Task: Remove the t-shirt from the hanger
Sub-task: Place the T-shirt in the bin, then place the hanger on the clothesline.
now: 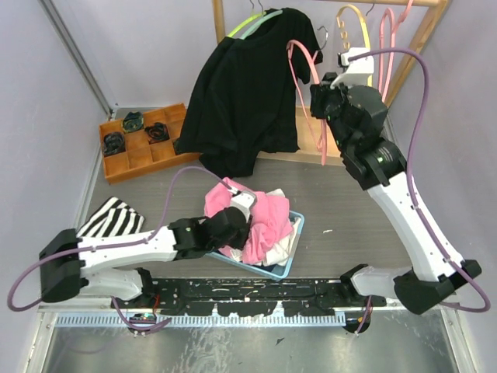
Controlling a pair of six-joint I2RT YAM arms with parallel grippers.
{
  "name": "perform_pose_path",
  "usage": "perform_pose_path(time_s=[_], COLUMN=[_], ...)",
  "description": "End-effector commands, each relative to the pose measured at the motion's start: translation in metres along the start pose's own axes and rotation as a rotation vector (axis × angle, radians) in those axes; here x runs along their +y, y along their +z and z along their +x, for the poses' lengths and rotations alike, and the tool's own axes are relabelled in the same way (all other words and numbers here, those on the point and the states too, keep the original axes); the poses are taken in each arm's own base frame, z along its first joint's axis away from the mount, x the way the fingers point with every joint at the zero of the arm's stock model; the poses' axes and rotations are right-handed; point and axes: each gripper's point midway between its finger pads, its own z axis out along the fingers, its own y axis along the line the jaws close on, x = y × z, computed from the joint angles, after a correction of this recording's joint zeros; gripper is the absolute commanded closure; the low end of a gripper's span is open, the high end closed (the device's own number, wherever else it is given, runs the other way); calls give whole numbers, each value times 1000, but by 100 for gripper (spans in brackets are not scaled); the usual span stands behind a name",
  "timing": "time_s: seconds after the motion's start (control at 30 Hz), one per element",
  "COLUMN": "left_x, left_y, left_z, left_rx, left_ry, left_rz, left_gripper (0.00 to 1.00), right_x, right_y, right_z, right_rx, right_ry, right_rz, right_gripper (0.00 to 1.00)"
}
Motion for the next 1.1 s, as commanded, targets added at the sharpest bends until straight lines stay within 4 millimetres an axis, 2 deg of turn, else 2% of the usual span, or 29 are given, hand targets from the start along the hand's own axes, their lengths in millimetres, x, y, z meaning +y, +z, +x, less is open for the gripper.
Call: perform_pose_path(time_s=[0.0, 0.03, 0.07, 0.17, 0.37, 0.6, 0.77, 0.83, 0.9, 1.07], left_x=[8, 10, 12, 20, 29, 29, 41, 46, 49, 48], left_y=[-38, -45, -52, -70, -94, -126, -144, -151, -156, -158], left_z=[2, -4, -9, -20, -38, -76, -101, -110, -116, -121], left_rx=[-9, -30, -50, -91, -170, -370, -517, -559, -587, -601], left_ry=[1, 0, -1, -5, -20, -36, -56, -66, -71, -77], left_rz=[21, 23, 23, 10, 1, 68, 33, 13, 3, 1], left_gripper=[58, 47, 41, 32, 28, 26, 20, 14, 7, 5], right_x=[-7, -9, -10, -15, -24, -36, -42, -44, -45, -48], right_y=[0, 2, 5, 11, 24, 45, 62, 70, 77, 90], right_z=[-55, -58, -60, -68, -81, -95, -97, -98, -98, -92], right_rx=[-147, -152, -156, -169, -195, -229, -233, -234, -237, -228], right_ry=[13, 9, 7, -4, -9, -16, -14, -13, -17, -14], right_rz=[45, 53, 59, 71, 82, 67, 37, 30, 25, 21], right_gripper=[99, 99, 99, 99, 99, 99, 99, 99, 99, 99])
